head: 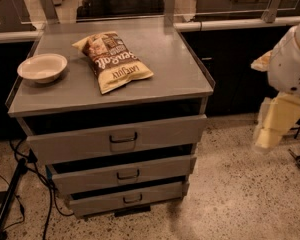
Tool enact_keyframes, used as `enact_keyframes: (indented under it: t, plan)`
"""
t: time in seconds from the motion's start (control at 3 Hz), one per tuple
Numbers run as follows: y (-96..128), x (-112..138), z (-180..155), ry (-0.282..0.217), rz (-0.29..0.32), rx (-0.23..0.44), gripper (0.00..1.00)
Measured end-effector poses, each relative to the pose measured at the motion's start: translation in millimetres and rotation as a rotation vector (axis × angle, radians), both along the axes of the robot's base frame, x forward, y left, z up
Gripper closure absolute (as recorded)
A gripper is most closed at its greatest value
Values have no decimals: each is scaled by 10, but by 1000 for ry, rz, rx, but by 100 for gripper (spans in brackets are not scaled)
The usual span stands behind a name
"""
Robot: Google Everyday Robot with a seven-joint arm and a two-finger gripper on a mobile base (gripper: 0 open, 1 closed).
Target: Open middle drawer
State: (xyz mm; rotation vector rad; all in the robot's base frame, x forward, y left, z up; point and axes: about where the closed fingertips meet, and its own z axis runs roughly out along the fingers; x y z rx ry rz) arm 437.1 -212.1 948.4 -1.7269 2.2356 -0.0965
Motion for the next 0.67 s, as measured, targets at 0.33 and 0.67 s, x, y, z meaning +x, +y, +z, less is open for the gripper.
enact_keyframes:
  t: [0.33, 0.67]
  plan:
    - [76, -30, -502, 24, 6, 3, 0]
    - [138, -81, -1007, 54, 8, 36, 0]
